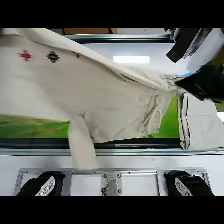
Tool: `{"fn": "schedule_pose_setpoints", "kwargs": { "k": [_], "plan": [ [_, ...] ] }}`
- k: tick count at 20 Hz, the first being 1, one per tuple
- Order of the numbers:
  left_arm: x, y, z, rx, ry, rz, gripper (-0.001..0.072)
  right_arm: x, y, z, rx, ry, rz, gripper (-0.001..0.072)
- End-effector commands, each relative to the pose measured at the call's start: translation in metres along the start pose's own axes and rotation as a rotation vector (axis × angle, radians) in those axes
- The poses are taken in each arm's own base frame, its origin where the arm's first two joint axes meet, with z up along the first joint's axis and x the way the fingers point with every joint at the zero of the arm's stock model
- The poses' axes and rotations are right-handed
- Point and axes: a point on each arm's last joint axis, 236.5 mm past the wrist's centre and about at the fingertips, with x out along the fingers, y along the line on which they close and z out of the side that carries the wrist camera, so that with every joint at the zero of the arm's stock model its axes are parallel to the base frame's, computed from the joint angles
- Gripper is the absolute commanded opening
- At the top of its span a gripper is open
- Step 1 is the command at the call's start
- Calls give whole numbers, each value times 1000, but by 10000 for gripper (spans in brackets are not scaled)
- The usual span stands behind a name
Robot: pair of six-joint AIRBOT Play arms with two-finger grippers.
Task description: Fold the clothes and pants, and hang the long-sleeved shirts on hangers.
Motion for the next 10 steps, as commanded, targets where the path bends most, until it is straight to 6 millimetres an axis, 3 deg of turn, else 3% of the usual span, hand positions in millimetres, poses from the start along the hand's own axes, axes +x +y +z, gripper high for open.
{"fn": "schedule_pose_setpoints", "kwargs": {
  "k": [1, 3, 5, 7, 10],
  "plan": [
    [124, 41, -89, -106, 268, -22, 4, 100, -57, 16, 72, 197, -85, 17],
    [173, 49, -116, -133, 345, -41, 3, 153, -87, 34, 107, 202, -102, 17],
    [195, 53, -122, -153, 364, -48, 3, 187, -106, 52, 119, 162, -110, 17],
    [200, 60, -113, -144, 351, -44, 3, 197, -116, 67, 115, 108, -111, 17],
    [179, 73, -113, -156, 394, -24, 2, 186, -119, 69, 31, 103, -131, 18]
  ]
}}
